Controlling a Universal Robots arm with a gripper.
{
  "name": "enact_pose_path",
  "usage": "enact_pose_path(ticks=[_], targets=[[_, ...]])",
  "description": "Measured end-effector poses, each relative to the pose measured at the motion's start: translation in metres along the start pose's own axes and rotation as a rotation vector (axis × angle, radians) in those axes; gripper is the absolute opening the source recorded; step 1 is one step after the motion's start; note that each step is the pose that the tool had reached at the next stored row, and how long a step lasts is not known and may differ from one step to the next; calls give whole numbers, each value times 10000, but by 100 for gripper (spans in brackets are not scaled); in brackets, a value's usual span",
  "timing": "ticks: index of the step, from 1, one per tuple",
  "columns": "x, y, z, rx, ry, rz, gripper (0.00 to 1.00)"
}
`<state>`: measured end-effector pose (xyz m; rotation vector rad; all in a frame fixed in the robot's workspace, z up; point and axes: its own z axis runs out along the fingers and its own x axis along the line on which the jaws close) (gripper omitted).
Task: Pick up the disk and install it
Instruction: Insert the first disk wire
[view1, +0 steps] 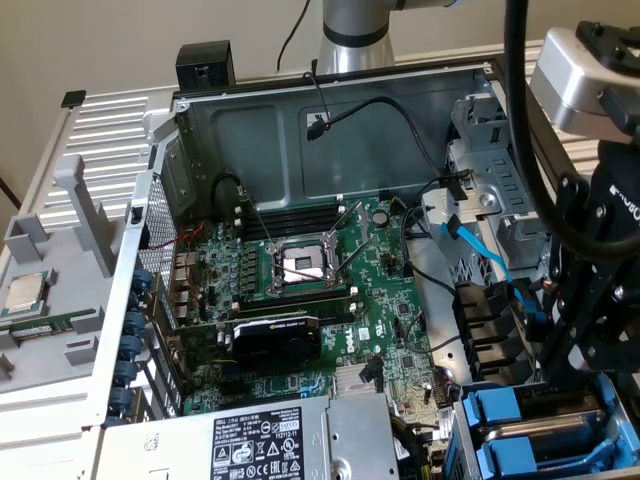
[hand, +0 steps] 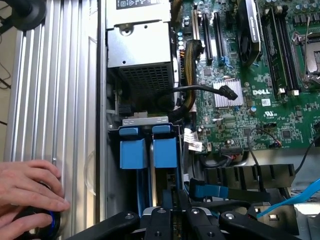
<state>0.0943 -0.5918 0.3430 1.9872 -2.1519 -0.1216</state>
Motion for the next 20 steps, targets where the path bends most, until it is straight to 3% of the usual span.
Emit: enact_pose_path(ticks=[7,20], targets=[[0,10,18,54,-4,3,16],[-12,16,31,91,-6,8,16]])
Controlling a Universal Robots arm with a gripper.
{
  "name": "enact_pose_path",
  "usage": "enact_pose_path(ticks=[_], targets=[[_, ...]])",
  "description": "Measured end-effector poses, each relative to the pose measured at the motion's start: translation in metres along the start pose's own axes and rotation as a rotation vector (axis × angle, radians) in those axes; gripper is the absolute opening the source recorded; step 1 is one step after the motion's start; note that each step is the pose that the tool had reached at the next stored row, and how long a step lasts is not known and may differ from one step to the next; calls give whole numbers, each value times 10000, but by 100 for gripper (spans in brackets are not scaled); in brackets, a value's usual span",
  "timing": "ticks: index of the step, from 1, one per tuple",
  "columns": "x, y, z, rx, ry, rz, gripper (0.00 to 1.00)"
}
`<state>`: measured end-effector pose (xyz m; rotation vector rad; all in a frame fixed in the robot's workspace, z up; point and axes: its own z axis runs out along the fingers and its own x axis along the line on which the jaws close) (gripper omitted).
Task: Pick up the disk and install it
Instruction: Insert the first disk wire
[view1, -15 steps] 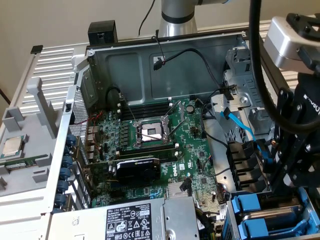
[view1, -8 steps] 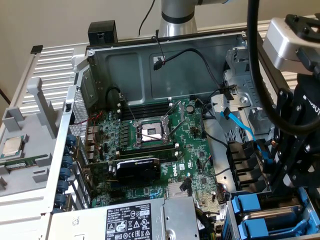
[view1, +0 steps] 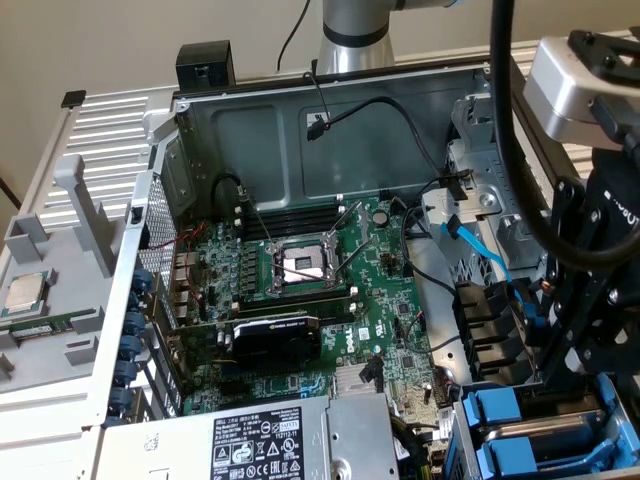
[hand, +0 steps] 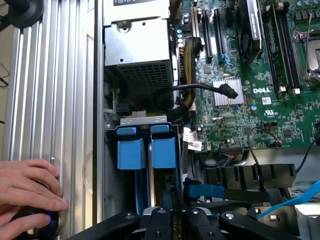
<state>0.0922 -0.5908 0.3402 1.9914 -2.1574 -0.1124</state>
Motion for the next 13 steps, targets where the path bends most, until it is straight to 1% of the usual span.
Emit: enact_pose_path(ticks=[13], targets=[[-1,-4,19,13,-2,2,16]])
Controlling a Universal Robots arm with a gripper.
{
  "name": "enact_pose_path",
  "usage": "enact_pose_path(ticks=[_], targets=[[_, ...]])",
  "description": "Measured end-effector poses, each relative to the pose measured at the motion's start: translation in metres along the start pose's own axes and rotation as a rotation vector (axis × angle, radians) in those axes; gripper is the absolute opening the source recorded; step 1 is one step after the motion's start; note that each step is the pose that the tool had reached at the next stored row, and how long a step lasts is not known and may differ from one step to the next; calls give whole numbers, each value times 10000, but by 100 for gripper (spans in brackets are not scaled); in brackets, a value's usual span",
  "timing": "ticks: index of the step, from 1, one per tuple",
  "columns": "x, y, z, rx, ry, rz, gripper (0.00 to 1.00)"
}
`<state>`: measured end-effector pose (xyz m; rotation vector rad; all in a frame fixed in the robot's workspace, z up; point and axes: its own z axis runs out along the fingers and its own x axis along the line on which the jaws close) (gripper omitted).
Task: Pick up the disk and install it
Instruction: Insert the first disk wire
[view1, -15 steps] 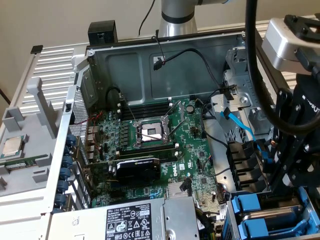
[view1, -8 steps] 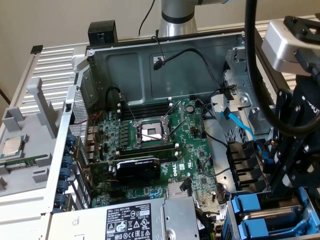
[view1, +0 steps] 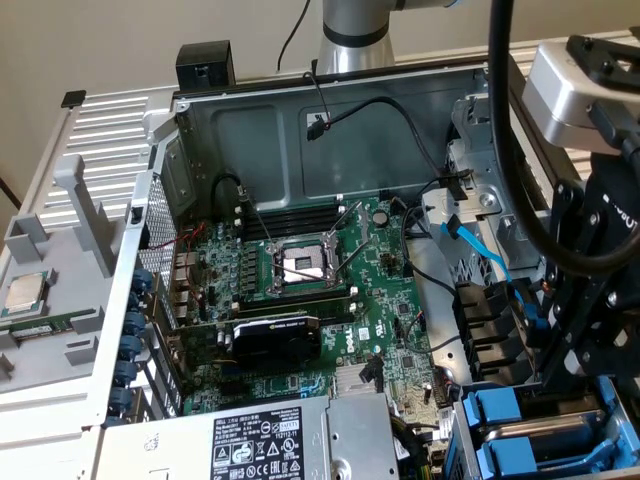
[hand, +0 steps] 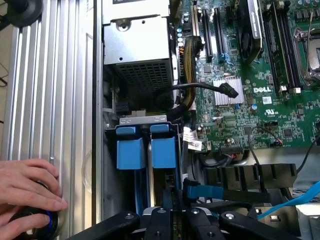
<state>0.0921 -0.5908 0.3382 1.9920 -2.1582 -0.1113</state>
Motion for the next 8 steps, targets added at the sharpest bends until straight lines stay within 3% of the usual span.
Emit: enact_pose_path(ticks=[8], targets=[[-1,-1,8,7,-1,1,16]])
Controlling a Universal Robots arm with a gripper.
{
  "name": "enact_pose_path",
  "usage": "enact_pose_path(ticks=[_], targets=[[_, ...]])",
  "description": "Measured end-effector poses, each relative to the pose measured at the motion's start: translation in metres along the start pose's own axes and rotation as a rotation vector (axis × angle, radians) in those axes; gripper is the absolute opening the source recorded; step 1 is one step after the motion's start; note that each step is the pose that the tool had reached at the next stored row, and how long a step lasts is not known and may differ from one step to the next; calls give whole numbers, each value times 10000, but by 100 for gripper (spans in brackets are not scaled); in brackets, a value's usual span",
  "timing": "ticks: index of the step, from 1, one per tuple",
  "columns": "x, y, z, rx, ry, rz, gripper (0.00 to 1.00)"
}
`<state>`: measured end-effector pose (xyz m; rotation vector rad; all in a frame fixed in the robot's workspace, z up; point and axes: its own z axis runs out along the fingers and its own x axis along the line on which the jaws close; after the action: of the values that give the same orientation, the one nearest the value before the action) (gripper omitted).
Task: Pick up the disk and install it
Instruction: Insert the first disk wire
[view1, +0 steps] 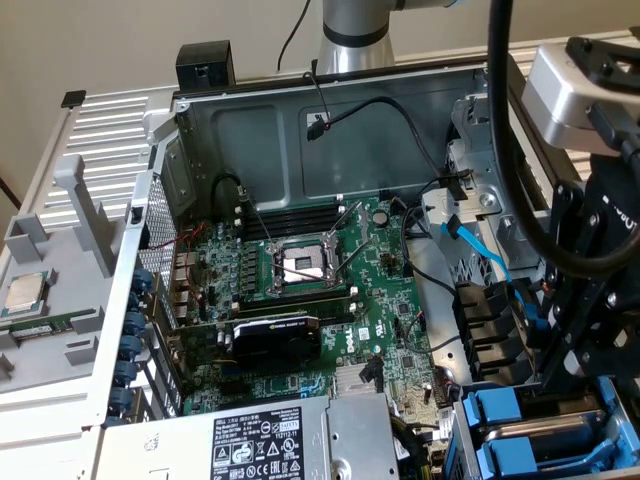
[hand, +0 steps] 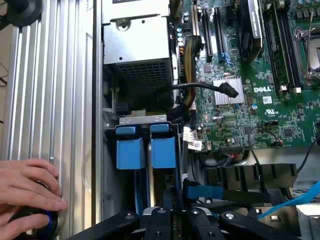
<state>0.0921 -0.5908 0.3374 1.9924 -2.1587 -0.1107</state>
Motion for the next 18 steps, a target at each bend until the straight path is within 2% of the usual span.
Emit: enact_pose_path(ticks=[18], targets=[[-5,-13,18,3,-4,-1,16]])
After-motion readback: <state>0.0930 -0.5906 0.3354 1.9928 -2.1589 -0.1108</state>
